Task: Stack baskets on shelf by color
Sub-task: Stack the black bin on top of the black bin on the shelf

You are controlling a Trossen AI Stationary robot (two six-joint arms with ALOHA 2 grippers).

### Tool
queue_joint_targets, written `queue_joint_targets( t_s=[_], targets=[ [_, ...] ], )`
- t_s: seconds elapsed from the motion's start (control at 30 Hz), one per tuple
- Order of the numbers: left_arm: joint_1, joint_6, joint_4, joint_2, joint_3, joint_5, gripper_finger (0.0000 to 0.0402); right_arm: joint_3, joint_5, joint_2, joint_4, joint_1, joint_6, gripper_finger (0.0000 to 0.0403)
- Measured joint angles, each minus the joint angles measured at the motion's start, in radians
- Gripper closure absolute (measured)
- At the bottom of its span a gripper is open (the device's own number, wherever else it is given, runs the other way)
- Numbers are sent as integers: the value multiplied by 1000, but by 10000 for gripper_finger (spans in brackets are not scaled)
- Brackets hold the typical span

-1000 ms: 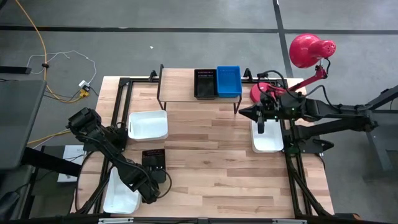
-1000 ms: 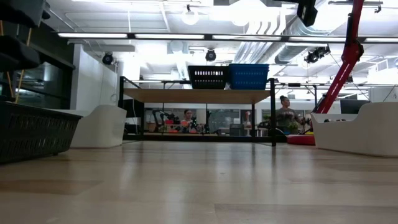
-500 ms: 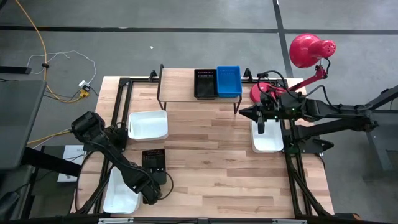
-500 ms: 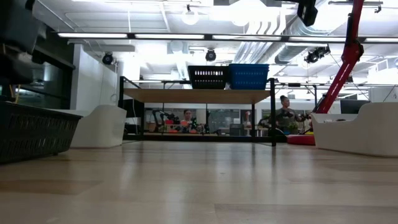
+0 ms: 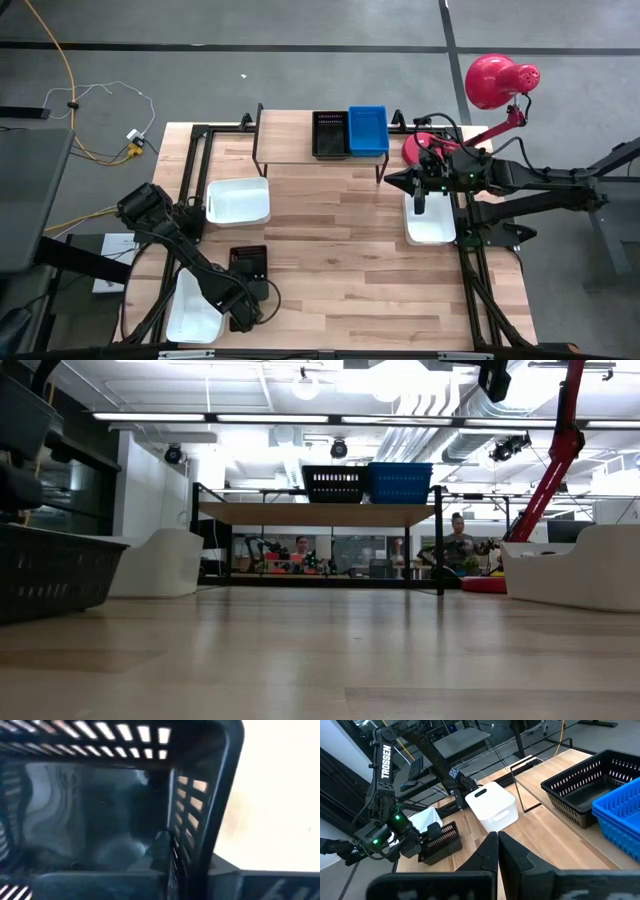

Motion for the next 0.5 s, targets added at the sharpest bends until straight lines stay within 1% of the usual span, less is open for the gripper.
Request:
queue_joint_targets(
  t_s=[0.03,0.13,0.27,0.5],
  targets=[
    [0,2,-3,0,0,-2,393,0,0,0,0,0,0,403],
    [0,12,-4,0,-1,-3,390,0,0,0,0,0,0,403],
    [0,40,-18,2,12,-4,399,0,0,0,0,0,3,403],
    [1,111,-81,4,48,-10,401,0,0,0,0,0,10,403]
  ],
)
